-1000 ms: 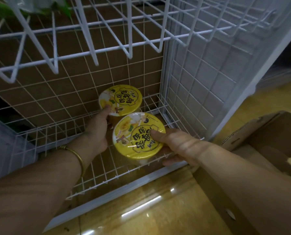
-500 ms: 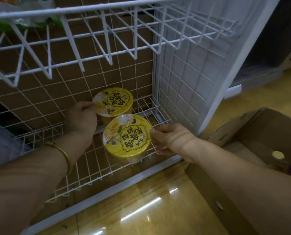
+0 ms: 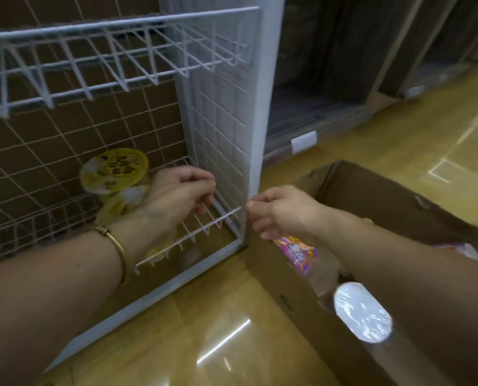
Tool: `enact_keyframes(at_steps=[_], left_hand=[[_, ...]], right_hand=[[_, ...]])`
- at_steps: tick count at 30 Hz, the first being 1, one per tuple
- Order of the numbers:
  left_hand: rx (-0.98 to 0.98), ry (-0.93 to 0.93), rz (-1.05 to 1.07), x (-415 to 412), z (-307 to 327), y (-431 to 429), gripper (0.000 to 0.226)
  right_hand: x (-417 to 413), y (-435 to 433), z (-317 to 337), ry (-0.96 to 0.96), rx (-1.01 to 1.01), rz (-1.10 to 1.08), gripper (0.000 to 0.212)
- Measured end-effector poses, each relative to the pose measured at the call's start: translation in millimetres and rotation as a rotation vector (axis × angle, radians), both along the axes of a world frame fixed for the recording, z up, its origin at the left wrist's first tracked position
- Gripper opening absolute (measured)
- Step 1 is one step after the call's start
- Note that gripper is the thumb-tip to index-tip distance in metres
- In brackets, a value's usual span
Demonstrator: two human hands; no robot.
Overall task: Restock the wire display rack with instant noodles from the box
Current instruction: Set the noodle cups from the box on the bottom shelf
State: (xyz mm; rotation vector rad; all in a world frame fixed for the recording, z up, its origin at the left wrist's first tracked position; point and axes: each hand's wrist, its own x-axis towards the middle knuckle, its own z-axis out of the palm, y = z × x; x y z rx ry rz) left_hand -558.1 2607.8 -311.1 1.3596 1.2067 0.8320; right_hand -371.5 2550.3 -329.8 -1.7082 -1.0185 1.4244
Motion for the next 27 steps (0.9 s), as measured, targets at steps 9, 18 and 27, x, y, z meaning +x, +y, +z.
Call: enact_keyframes(at_steps=[9, 18, 27], left_hand=[[-0.187, -0.039, -0.322, 104, -11, -50, 0.023], [-0.263, 0.052, -0.493, 169, -42, -90, 0.022], [-0.323, 0.031, -0.544, 190, -59, -104, 0.027]], right_hand=[[90, -63, 10, -0.129, -0.018, -0.081, 0.010], [171, -117, 10, -0.262, -0.118, -0.097, 0.008], [210, -137, 8, -0.432, -0.210, -0.044, 0.017]])
